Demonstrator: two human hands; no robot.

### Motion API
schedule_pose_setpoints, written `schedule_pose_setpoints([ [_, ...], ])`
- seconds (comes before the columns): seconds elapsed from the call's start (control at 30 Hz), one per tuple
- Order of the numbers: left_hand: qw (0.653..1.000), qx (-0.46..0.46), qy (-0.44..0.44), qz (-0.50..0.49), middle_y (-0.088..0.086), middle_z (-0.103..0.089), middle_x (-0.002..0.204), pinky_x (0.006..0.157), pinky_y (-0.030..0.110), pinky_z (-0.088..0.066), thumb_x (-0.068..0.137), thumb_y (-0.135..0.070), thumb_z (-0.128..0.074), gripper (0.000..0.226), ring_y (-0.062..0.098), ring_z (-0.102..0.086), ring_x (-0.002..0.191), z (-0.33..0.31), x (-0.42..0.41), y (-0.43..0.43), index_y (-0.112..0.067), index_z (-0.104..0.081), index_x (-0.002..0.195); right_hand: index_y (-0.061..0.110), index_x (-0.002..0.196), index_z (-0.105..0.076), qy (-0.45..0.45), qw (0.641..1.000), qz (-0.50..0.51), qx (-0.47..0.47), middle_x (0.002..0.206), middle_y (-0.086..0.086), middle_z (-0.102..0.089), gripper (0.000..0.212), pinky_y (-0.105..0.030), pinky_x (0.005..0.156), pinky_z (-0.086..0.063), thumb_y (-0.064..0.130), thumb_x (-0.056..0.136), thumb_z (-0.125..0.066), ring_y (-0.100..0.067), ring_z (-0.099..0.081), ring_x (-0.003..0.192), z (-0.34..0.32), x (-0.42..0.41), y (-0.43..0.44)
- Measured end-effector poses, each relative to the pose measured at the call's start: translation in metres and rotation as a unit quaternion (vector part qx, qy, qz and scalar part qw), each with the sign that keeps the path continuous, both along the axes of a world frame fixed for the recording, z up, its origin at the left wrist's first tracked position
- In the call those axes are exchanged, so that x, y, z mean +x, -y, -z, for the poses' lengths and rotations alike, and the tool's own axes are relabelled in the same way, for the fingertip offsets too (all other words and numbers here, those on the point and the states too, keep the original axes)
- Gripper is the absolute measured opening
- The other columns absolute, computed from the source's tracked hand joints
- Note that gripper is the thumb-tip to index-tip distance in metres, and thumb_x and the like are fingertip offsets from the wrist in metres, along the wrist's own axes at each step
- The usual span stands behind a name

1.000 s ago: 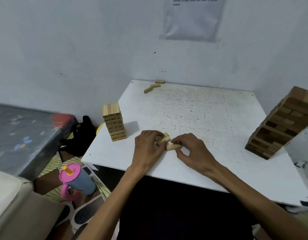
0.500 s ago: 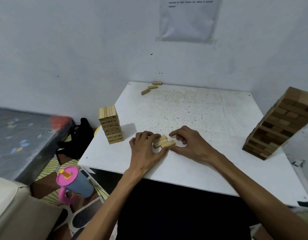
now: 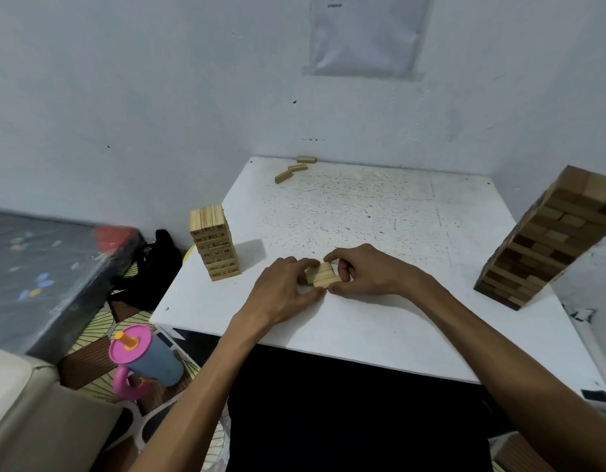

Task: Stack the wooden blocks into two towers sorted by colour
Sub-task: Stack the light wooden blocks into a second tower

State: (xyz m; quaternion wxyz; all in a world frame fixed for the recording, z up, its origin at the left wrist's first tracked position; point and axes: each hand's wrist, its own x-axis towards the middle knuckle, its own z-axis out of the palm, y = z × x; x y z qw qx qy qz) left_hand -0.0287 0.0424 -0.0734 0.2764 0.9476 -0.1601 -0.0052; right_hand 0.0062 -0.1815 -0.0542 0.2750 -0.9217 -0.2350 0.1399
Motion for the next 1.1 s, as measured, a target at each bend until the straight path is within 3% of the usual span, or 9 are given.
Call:
schedule_pose_setpoints([
  [0.13,0.999,-0.013,-0.03,0.014,-0.004,-0.069,0.1,0.084,0.037,-0.052,0.085,-0.038,-0.077,0.05,0.018,-0.062,0.094,-0.007,0.007,0.001,-0.019,-0.066,0.13,0.023,0.132,-0.059,-0.016,1.0,-0.01,-0.02,0.083,0.01,-0.068,0.053,-0.024,0.075,-0.047,0.037,0.086,-0.08,0.003,-0.057,0.075,-0.005,0.006,-0.002],
  [0.23,0.999,-0.012,-0.045,0.008,-0.004,-0.069,0.099,0.082,0.034,-0.053,0.082,-0.035,-0.079,0.05,0.016,-0.063,0.09,-0.01,0.01,0.002,-0.018,-0.067,0.127,0.023,0.13,-0.059,-0.019,0.999,-0.023,-0.031,0.082,0.011,-0.066,0.05,-0.022,0.072,-0.045,0.037,0.086,-0.08,0.006,-0.055,0.074,-0.008,0.008,-0.002],
  [0.37,0.998,0.001,-0.056,0.027,-0.009,-0.067,0.094,0.068,0.019,-0.042,0.082,-0.035,-0.079,0.048,0.003,-0.058,0.079,-0.012,0.015,0.001,-0.018,-0.067,0.126,0.024,0.131,-0.059,-0.023,0.998,-0.034,-0.04,0.083,0.01,-0.068,0.05,-0.021,0.073,-0.045,0.038,0.087,-0.079,0.001,-0.057,0.075,-0.009,0.011,-0.001],
  [0.47,0.997,0.016,-0.057,0.048,-0.007,-0.065,0.094,0.065,0.016,-0.037,0.086,-0.033,-0.078,0.046,0.002,-0.054,0.076,-0.014,0.018,-0.001,-0.017,-0.068,0.127,0.024,0.131,-0.061,-0.028,0.998,-0.037,-0.035,0.081,0.011,-0.067,0.051,-0.021,0.073,-0.043,0.039,0.087,-0.08,0.003,-0.057,0.074,-0.01,0.014,-0.002],
  [0.6,0.999,0.008,-0.029,0.039,-0.005,-0.051,0.112,0.083,0.024,-0.038,0.084,-0.039,-0.081,0.052,0.01,-0.048,0.1,-0.007,0.017,-0.004,-0.024,-0.067,0.133,0.025,0.131,-0.062,-0.025,0.999,-0.032,-0.021,0.084,0.011,-0.067,0.053,-0.022,0.074,-0.044,0.042,0.085,-0.082,0.004,-0.056,0.074,-0.007,0.013,0.0],
  [0.7,0.999,-0.015,0.017,0.047,-0.008,-0.06,0.12,0.091,0.026,-0.039,0.082,-0.038,-0.08,0.045,0.011,-0.046,0.109,-0.001,0.013,-0.006,-0.029,-0.07,0.125,0.026,0.126,-0.065,0.002,1.0,-0.024,-0.01,0.097,0.009,-0.062,0.05,-0.026,0.076,-0.047,0.044,0.083,-0.084,-0.004,-0.054,0.08,-0.003,0.012,0.003],
  [0.93,0.995,-0.041,0.068,0.058,-0.015,-0.062,0.102,0.083,0.018,-0.038,0.073,-0.048,-0.076,0.035,0.008,-0.048,0.098,0.004,0.012,-0.006,-0.031,-0.068,0.102,0.024,0.124,-0.066,0.088,0.995,-0.042,0.018,0.119,0.011,-0.058,0.05,-0.021,0.088,-0.045,0.046,0.082,-0.082,-0.007,-0.056,0.106,0.009,0.007,0.006],
  [1.03,0.994,-0.053,0.065,0.062,-0.016,-0.059,0.097,0.08,0.017,-0.036,0.07,-0.052,-0.072,0.037,0.007,-0.047,0.094,0.0,0.013,-0.009,-0.032,-0.067,0.101,0.027,0.128,-0.065,0.107,0.991,-0.033,0.068,0.116,0.017,-0.061,0.049,-0.009,0.081,-0.038,0.04,0.084,-0.082,-0.002,-0.056,0.102,0.011,0.001,0.007],
  [1.1,0.994,-0.062,0.058,0.069,-0.015,-0.061,0.098,0.079,0.019,-0.038,0.07,-0.05,-0.072,0.037,0.005,-0.047,0.094,-0.003,0.013,-0.01,-0.032,-0.068,0.102,0.027,0.122,-0.065,0.117,0.988,-0.04,0.092,0.114,0.017,-0.064,0.042,-0.011,0.077,-0.039,0.033,0.084,-0.082,-0.006,-0.058,0.101,0.011,-0.002,0.008],
])
